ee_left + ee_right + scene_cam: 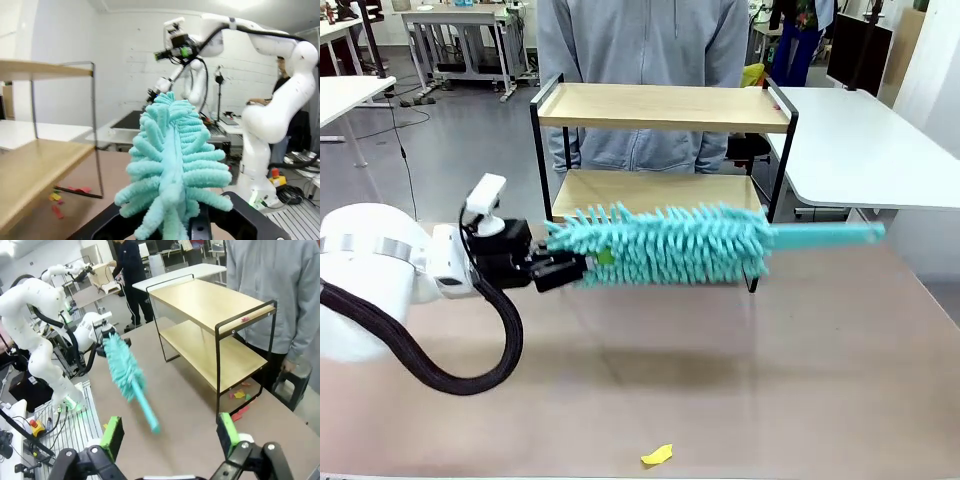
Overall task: Clean the shelf.
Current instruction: Hand the Duster back to the human.
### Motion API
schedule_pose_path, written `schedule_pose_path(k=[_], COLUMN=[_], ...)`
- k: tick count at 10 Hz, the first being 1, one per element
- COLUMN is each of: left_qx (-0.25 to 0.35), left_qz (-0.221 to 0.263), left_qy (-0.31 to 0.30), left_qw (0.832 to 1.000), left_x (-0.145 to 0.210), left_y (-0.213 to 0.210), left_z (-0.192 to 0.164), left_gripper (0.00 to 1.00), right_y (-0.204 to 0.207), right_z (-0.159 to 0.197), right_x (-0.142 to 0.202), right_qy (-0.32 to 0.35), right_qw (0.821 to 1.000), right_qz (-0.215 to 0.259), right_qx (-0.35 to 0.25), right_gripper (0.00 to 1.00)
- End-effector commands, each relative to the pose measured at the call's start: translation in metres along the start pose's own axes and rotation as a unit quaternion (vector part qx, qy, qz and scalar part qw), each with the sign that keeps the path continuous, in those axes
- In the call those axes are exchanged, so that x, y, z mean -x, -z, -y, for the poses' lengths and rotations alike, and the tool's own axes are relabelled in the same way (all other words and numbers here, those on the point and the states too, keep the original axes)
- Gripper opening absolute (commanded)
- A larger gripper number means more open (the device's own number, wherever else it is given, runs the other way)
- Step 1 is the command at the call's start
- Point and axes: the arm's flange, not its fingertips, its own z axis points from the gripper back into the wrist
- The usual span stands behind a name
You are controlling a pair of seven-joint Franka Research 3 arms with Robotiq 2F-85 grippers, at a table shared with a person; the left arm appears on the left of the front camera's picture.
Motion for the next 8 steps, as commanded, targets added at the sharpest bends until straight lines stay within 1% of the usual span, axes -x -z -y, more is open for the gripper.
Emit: schedule_pose_path(k=[1, 2, 3, 5, 6, 8], left_qx=[-0.061, -0.077, -0.108, -0.179, -0.243, -0.352], left_qz=[0.04, 0.054, 0.07, 0.101, 0.1, 0.107], left_qy=[0.037, 0.052, 0.07, 0.101, 0.126, 0.143], left_qw=[0.997, 0.994, 0.989, 0.973, 0.956, 0.919], left_x=[-0.065, -0.095, -0.128, -0.184, -0.204, -0.219], left_y=[-0.015, -0.023, -0.036, -0.07, -0.094, -0.14], left_z=[0.014, 0.019, 0.025, 0.037, 0.039, 0.039], left_gripper=[0.17, 0.17, 0.17, 0.17, 0.17, 0.17], right_y=[0.0, 0.0, 0.0, 0.0, 0.0, 0.0], right_z=[0.0, 0.0, 0.0, 0.0, 0.0, 0.0], right_x=[-0.006, -0.006, -0.006, -0.006, -0.006, -0.006], right_qy=[-0.009, -0.009, -0.009, -0.009, -0.009, -0.009], right_qw=[1.0, 1.0, 1.0, 1.0, 1.0, 1.0], right_qz=[0.004, 0.004, 0.004, 0.004, 0.004, 0.004], right_qx=[-0.001, -0.001, -0.001, -0.001, -0.001, -0.001], right_gripper=[1.0, 1.0, 1.0, 1.0, 1.0, 1.0])
